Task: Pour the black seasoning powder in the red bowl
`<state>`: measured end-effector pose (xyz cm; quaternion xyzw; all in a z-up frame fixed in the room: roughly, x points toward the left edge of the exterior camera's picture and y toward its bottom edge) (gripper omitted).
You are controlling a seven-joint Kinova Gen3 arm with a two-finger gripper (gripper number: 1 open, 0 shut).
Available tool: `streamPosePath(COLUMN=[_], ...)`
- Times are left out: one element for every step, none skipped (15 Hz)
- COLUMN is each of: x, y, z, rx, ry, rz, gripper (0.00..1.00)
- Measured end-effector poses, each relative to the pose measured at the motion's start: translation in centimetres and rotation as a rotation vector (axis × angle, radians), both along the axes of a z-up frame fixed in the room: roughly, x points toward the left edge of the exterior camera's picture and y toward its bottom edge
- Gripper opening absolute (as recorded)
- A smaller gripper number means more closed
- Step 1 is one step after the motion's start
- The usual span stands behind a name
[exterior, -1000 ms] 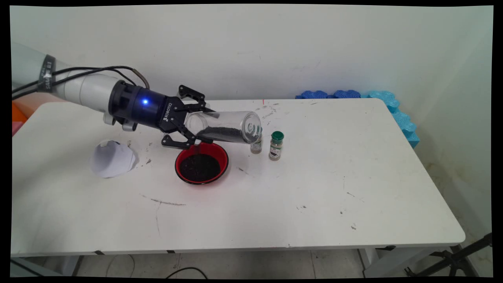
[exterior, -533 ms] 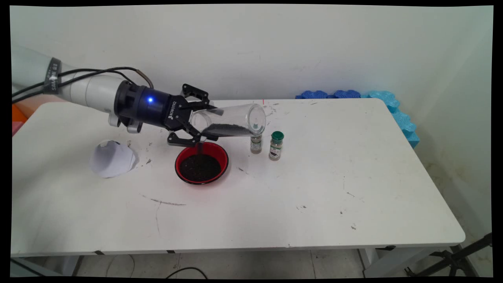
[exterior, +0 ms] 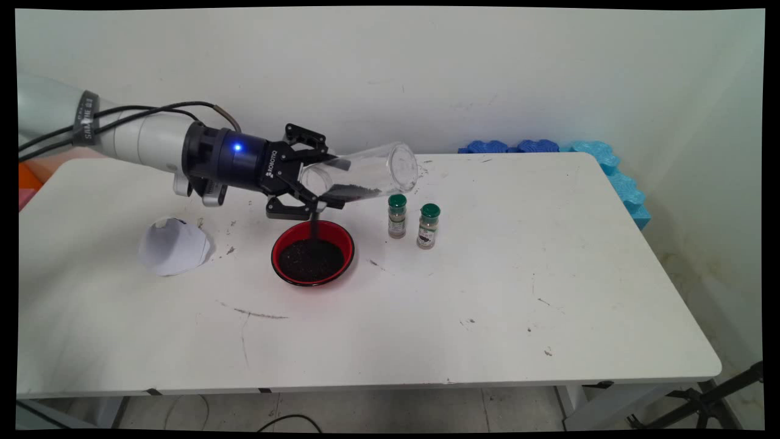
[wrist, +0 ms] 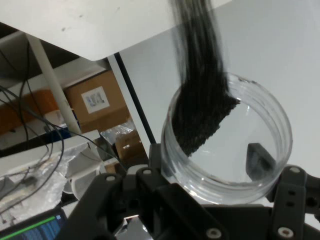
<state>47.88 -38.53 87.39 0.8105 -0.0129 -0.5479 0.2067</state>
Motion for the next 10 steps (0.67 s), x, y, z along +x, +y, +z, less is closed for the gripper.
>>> streamPosePath(x=[-0.02, -0.02, -0.03, -0.04, -0.06, -0.09, -0.13, -0.19, -0.24, -0.28], y=[-0.07, -0.11, -0.16, -0.18, -0.18, -0.18, -0.17, -0.18, -0.18, -0.17], z=[0.02, 0.03, 0.03, 0.02, 0.06, 0.09, 0.12, 0.15, 0.18, 0.2], rx=[0.004, 0.009, 0.014, 0.02, 0.026, 0.032, 0.036, 0.041, 0.047, 0.052], ry=[0.009, 0.015, 0.023, 0.03, 0.038, 0.046, 0.052, 0.059, 0.066, 0.072], rz=[0.007, 0.013, 0.019, 0.025, 0.031, 0.037, 0.041, 0.046, 0.052, 0.057], gripper=[0.0, 0.0, 0.0, 0.0, 0.0, 0.0, 0.0, 0.0, 0.0, 0.0])
